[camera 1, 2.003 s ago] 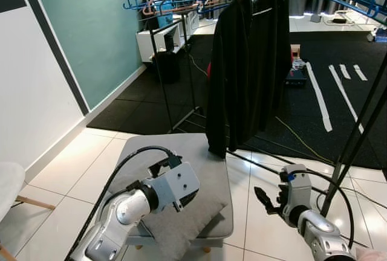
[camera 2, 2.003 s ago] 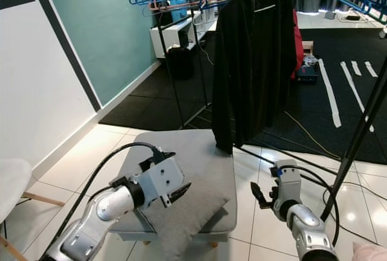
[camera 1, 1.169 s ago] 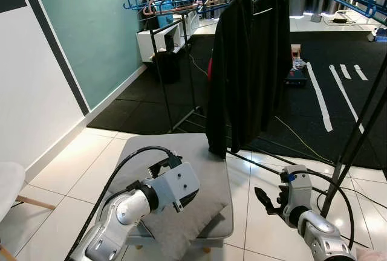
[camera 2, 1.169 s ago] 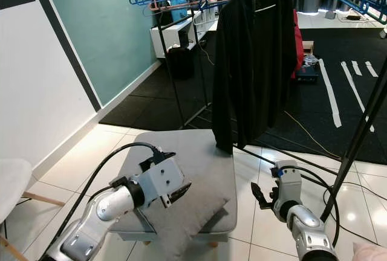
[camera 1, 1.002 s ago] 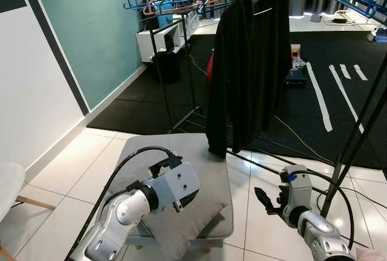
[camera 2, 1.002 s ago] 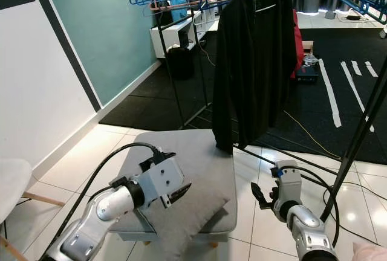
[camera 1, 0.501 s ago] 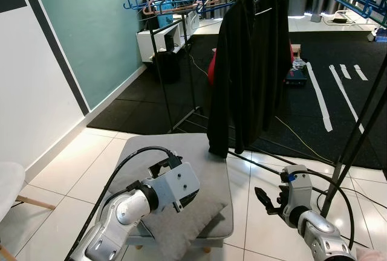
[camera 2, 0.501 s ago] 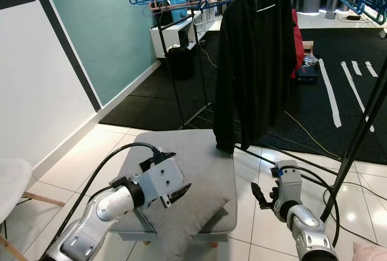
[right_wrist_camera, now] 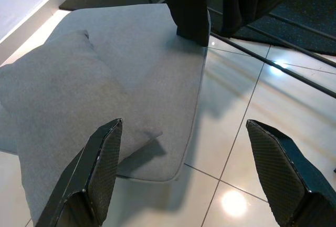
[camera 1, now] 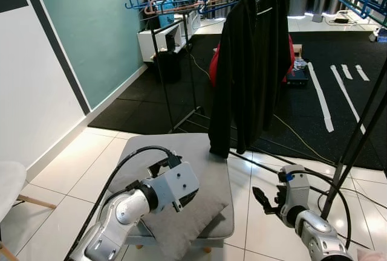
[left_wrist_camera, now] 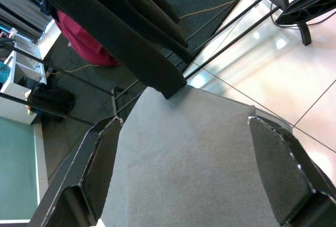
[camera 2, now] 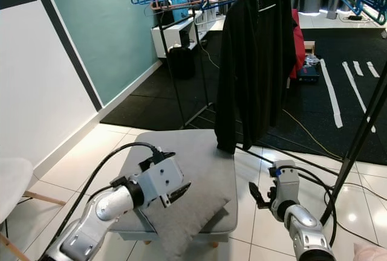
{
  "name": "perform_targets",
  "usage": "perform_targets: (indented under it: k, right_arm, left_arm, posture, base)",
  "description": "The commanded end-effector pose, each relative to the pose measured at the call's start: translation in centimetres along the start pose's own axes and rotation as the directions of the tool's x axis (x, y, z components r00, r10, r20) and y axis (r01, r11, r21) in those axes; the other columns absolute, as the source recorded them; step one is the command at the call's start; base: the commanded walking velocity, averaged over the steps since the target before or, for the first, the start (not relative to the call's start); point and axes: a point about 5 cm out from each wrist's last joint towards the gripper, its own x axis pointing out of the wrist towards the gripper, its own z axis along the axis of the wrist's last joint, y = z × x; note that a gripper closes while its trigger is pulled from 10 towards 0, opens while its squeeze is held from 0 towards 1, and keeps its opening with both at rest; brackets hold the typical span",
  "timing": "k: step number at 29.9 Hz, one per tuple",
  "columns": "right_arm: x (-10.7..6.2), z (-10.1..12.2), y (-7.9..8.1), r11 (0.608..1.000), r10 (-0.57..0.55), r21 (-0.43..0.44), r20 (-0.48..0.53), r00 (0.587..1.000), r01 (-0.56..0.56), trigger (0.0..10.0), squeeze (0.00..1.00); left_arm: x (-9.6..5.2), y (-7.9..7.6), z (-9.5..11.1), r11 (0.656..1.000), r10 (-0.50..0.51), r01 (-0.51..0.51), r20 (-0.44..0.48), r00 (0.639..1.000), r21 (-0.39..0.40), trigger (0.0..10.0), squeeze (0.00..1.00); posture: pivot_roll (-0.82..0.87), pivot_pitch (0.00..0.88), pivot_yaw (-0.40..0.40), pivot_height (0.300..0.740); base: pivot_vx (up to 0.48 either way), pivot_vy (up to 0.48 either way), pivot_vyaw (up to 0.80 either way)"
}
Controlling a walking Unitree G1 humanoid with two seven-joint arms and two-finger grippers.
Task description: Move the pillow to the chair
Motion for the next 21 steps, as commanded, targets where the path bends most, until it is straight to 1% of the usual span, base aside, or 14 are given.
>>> perform_targets:
  k: [1,10,16,21]
  right_arm:
    - [0.32,0.37,0.34,1.0,0.005,0.004,0.017,1.0,-0.005,10.0,0.0]
    - [0.16,0.37,0.06,1.0,-0.004,0.011,0.02,1.0,0.004,10.0,0.0]
    - [0.01,-0.01,0.08,1.0,-0.006,0.017,0.015,1.0,0.006,10.0,0.0]
    - [0.06,0.29,-0.07,1.0,-0.009,0.014,0.022,1.0,0.009,10.0,0.0]
  left_arm:
    - [-0.47,0.47,-0.77,1.0,0.001,0.0,-0.028,1.0,0.006,10.0,0.0]
    - [-0.53,0.5,-0.72,1.0,0.0,0.0,-0.027,1.0,0.006,10.0,0.0]
    - [-0.68,0.33,-0.6,1.0,0.0,0.0,-0.024,1.0,0.008,10.0,0.0]
    - [-0.81,0.3,-0.65,1.0,0.0,0.0,-0.024,1.0,0.008,10.0,0.0]
  posture:
    - [-0.12,0.01,0.066,0.739]
    - [-0.13,0.017,0.077,0.739]
    - [-0.12,0.015,0.074,0.739]
    - [-0.13,0.005,0.077,0.739]
  base:
    - [0.0,0.0,0.0]
    - [0.0,0.0,0.0]
    - [0.0,0.0,0.0]
    - [0.0,0.0,0.0]
